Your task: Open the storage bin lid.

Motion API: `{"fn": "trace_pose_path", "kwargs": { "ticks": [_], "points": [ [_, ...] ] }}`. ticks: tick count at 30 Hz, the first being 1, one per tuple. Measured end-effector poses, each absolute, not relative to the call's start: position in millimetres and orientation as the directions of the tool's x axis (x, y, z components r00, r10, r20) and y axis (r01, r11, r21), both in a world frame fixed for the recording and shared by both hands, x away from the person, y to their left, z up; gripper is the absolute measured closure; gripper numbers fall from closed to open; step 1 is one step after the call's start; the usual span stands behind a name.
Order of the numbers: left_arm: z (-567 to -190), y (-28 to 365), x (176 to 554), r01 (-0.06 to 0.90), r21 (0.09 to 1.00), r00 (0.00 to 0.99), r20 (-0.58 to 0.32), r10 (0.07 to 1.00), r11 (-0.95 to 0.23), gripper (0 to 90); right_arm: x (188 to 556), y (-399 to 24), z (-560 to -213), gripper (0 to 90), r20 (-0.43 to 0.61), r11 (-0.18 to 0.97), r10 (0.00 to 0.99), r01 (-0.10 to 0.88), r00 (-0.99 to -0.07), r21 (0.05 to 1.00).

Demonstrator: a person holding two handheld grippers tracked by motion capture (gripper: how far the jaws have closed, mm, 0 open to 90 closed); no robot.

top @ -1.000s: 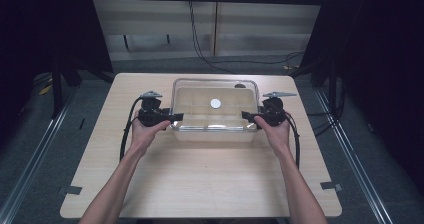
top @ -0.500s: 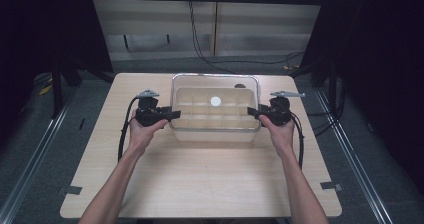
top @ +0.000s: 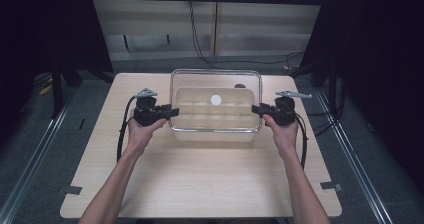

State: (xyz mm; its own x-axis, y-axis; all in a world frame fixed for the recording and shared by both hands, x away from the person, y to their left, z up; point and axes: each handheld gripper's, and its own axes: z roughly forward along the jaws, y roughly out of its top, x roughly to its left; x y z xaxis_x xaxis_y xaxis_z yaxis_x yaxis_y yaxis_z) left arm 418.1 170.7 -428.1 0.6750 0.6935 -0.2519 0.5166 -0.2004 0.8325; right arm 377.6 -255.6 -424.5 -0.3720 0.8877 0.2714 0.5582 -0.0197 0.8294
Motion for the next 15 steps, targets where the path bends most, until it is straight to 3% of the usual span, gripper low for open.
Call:
{"fn": "trace_pose_path", "kwargs": {
  "ticks": [15],
  "points": [
    [-420.5, 169.9, 412.9, 0.483, 0.852, 0.693, -0.23, 0.684, -0.203, 63.1, 368.4, -264.4, -416.4, 65.1, 0.285, -0.038, 0.876, 0.535, -0.388, 0.844]
  ]
}}
